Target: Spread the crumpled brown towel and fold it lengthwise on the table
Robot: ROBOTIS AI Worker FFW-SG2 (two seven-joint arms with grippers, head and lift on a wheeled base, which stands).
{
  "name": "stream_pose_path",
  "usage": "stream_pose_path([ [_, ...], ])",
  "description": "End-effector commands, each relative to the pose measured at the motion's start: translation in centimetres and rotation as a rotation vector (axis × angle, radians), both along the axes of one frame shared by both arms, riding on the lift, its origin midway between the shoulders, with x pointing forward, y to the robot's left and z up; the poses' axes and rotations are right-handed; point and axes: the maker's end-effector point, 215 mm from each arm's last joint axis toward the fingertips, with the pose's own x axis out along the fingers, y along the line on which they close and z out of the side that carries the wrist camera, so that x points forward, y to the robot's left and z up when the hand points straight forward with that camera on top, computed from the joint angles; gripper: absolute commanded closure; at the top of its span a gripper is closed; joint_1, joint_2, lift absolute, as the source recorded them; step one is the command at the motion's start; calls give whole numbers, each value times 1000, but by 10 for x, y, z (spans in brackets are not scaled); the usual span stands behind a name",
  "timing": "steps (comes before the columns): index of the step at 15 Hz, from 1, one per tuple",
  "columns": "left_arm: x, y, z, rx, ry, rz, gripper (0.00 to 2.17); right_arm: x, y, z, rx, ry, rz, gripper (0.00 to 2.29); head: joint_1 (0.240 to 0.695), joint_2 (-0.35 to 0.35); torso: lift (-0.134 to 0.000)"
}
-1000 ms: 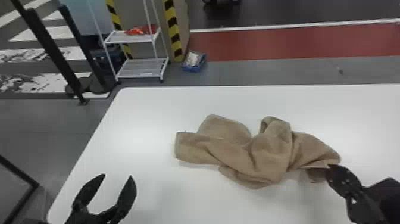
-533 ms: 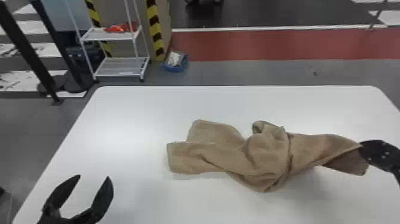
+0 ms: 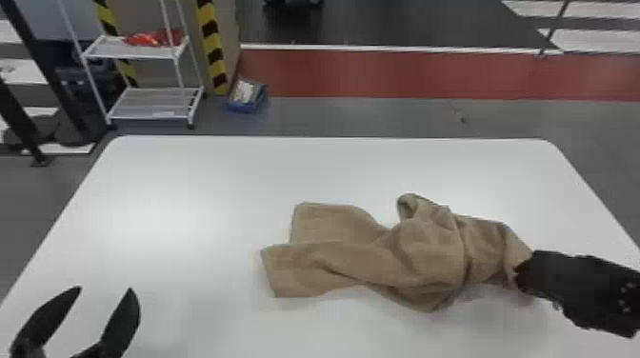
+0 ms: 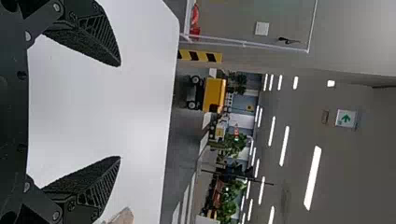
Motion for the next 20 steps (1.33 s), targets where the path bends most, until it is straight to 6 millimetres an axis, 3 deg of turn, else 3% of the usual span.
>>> stream_pose_path([
  [1,-1,2,-3,1,5,2,198,-16,-6,-24,-56,68,9,917,695,-4,-123],
  [2,0,1,-4,-1,5,2,198,-22,-10,-25,-38,88,-8,620,695,-6,-123],
  [3,2,0,-4,-3,4,1,198,-26,-15,-24,-41,92,-16,539,695,-9,-123],
  [6,3,0,-5,-5,4,1,198,-42,-32,-11,-16,88,-42,539,695,-32,-123],
  [10,6,0,-11,-10,8,3,198,-59,-59,-16,-49,116,-75,539,695,-79,-123],
  [20,11,-2,-13,-17,6,3,198,-51,-102,0,74,13,-211,539,695,-156,-123],
])
